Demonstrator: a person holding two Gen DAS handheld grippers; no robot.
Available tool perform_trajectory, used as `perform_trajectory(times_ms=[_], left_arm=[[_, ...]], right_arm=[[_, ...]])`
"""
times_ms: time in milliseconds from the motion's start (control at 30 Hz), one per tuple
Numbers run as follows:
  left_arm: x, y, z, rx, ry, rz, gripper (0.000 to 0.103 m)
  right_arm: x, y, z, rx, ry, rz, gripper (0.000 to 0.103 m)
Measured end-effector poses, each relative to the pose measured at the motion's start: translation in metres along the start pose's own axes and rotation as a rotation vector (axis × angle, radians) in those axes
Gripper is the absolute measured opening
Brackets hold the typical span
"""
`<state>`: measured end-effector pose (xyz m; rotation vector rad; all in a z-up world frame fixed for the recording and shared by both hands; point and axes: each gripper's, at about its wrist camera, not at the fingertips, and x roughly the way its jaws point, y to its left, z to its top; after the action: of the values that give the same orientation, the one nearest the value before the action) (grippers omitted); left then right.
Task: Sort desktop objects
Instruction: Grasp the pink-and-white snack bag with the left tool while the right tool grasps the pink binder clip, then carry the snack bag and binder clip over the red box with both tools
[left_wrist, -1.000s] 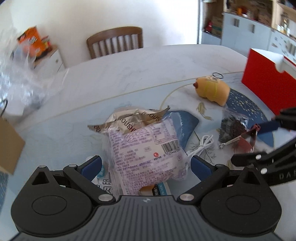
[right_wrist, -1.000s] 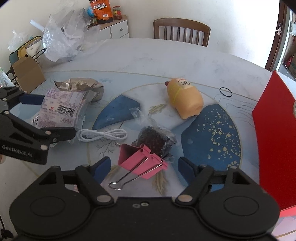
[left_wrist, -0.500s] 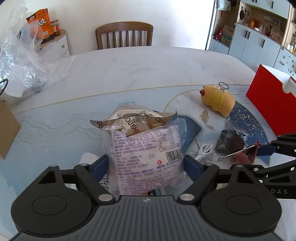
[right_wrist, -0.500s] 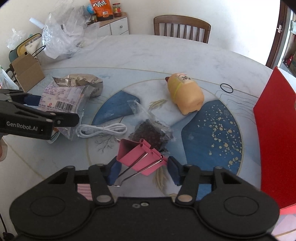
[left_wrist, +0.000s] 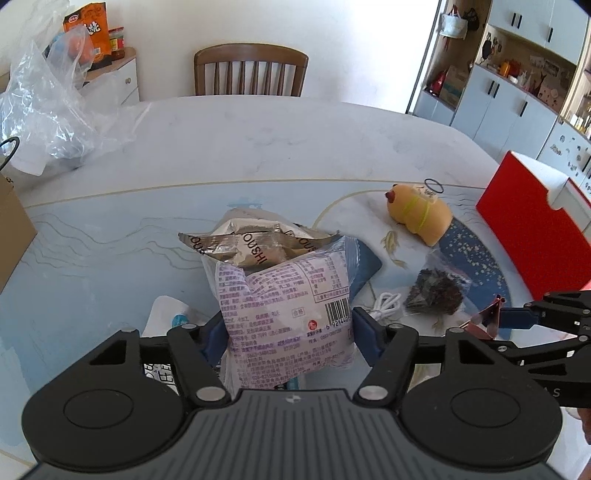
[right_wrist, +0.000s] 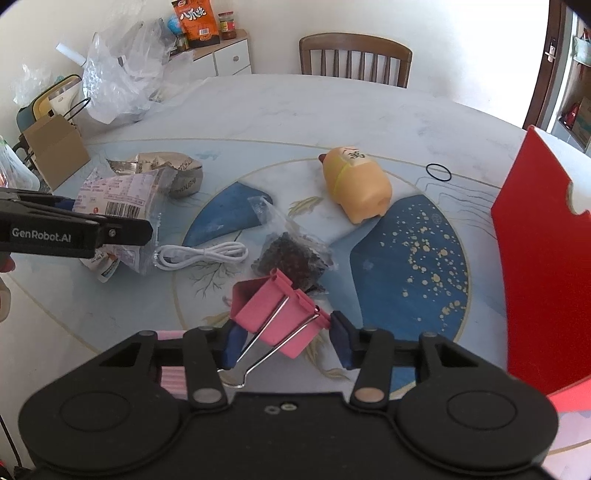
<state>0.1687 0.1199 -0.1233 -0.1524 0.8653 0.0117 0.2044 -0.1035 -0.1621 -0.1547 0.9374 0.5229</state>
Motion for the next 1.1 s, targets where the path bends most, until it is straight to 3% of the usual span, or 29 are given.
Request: perform_trajectory(times_ms=[533, 1100], left_arm=[[-0.04, -0.033, 0.003, 0.026, -0.021, -0.094, 0.067], [-0.079, -0.085, 0.018, 0.105, -0.07, -0.202, 0.067]], right_arm=[[-0.043, -0.017, -0.004, 0.071, -0.058, 0.014, 0.047], [-0.115, -0.06, 0.005, 0.151, -0.136, 0.03, 0.047]])
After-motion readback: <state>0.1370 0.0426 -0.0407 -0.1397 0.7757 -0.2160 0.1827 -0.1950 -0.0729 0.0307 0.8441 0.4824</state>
